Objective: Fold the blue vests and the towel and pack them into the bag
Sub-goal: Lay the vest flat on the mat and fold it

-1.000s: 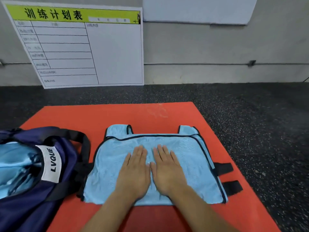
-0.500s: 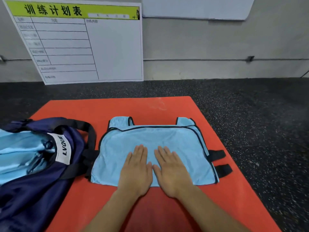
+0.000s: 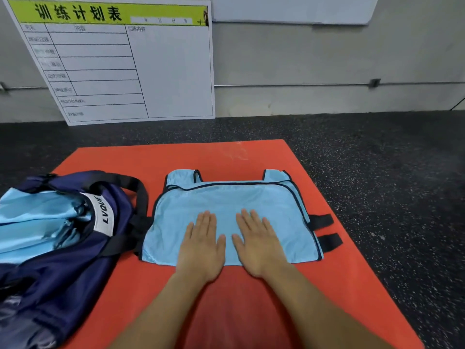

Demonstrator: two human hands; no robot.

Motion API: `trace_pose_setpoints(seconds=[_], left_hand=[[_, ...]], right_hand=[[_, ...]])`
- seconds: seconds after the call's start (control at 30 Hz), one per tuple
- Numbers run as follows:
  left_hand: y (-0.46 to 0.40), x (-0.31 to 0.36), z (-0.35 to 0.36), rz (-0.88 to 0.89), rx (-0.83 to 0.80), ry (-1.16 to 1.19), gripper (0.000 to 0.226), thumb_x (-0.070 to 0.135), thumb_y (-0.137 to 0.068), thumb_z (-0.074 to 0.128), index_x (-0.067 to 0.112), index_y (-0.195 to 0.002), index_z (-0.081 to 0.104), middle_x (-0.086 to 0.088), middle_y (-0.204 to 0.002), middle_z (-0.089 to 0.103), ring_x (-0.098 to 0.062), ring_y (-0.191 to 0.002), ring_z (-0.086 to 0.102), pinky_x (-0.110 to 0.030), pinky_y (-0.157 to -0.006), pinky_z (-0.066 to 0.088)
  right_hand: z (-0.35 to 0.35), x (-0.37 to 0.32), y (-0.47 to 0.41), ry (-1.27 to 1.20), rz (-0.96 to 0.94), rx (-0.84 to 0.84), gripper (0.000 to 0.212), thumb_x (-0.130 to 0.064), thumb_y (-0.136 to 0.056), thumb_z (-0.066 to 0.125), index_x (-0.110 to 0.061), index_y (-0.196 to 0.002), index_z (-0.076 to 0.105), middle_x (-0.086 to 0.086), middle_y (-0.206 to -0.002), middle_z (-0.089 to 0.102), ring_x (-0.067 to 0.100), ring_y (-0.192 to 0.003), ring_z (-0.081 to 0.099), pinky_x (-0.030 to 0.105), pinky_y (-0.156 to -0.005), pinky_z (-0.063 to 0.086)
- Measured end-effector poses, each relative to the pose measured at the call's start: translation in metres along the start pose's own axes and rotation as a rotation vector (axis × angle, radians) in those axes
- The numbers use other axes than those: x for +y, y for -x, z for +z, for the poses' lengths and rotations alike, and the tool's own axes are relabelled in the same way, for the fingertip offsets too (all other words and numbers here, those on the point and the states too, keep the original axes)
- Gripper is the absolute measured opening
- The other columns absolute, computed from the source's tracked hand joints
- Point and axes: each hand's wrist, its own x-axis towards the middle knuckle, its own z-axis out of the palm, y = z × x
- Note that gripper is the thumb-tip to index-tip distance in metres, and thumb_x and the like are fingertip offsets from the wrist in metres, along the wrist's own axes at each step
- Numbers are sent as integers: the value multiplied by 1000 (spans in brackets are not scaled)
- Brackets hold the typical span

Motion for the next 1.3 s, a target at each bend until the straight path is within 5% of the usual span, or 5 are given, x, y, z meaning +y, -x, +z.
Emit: trace_pose_setpoints(seconds=[0.3,0.57,0.73,1.0,1.3], left_hand=[[18,-89,-27,-79,-14,-121,99,62,-81,-16,11,-162,10,-4,-170,4,-16,-157,-1,-31,-125,-7],[79,-83,-36,-43,-70,-130,104,64,-76,-20,11,-162,7,-6,-170,1,-17,-156,-4,-26,-120,-14],[110,-72,-53,-126,-97,-140,113,62,-66,-25,14,-162,9,-6,-170,1,-17,-157,-3,-31,-124,-3],[135,-62,-60,-241,-103,-5,62,52,-106,21,24,-162,18,-14,-166,23,-27,-154,19,-36,-125,14],[115,-68,-56,-247,-69,90,64,51,-107,22,21,-162,14,-10,-169,14,-23,-157,8,-35,-127,7]], right_hand=[[-27,122,17,30,384,47,64,-63,-104,15,-37,-163,10,5,-171,-1,25,-158,-7,41,-128,-3],[-26,123,45,60,348,3,56,-31,-110,14,-15,-164,6,3,-172,5,24,-158,4,40,-128,12],[-36,112,75,118,315,10,53,-33,-110,18,-27,-163,15,-2,-170,16,23,-156,15,39,-125,23],[-36,115,111,138,222,180,38,-25,-102,48,-23,-137,63,-4,-130,65,25,-116,53,39,-96,50],[-56,114,151,118,79,128,33,-49,-97,49,-31,-117,69,-12,-111,63,13,-103,63,31,-85,52]])
